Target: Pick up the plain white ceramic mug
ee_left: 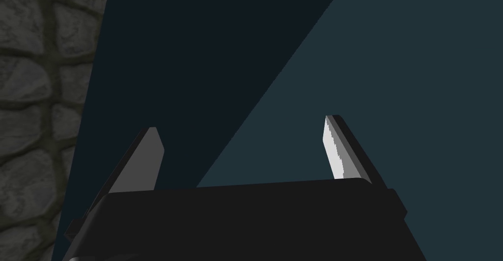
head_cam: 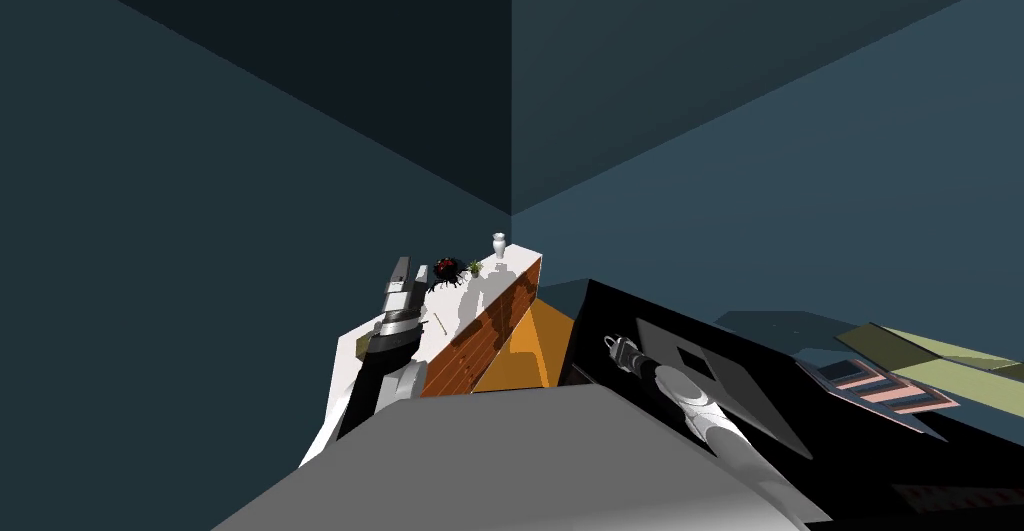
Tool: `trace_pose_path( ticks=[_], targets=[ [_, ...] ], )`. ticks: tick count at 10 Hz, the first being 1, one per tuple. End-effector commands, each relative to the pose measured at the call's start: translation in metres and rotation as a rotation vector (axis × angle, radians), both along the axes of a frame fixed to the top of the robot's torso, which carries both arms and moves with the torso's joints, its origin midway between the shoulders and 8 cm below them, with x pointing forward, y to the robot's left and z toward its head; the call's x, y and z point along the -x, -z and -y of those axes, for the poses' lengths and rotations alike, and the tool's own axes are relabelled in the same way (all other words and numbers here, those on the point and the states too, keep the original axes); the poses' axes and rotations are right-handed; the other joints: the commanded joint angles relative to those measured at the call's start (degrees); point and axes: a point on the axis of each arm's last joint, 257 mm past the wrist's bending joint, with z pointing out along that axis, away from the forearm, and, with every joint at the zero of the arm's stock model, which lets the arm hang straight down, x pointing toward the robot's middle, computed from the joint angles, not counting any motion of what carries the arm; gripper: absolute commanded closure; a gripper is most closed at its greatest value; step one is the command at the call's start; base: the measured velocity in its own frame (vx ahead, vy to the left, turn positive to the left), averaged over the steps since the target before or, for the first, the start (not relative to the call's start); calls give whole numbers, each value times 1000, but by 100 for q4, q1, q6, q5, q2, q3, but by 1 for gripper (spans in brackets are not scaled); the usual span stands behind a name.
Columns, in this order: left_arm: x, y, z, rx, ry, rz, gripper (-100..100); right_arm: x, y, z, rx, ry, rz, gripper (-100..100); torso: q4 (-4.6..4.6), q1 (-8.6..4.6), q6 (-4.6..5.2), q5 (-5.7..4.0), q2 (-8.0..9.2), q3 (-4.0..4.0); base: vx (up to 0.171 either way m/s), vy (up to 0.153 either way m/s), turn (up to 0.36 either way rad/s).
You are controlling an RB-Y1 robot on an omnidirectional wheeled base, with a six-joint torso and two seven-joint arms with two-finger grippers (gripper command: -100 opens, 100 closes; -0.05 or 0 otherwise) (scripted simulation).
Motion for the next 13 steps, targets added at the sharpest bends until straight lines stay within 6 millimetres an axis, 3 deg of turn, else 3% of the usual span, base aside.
trace_pose_path(
  ticks=[1,6,7,11,13],
  targets=[
    [0,0,0,0,0,0,0,5,3,-8,20,-9,-5,-100,0,0,0,0,0,0,0,-33,26],
    [0,0,0,0,0,0,0,2,0,-21,-2,16,17,-100,0,-17,0,-4,-2,-1,7,-41,15],
    [0,0,0,0,0,0,0,5,1,-32,25,-6,21,-100,0,-8,0,-2,-1,-1,3,-34,26],
    [0,0,0,0,0,0,0,1,-2,-34,-9,23,37,-100,0,-1,0,0,0,0,3,-20,5],
    [0,0,0,0,0,0,0,0,-6,-48,12,-3,55,-100,0,-6,-1,-1,1,1,3,-41,26]
  ],
)
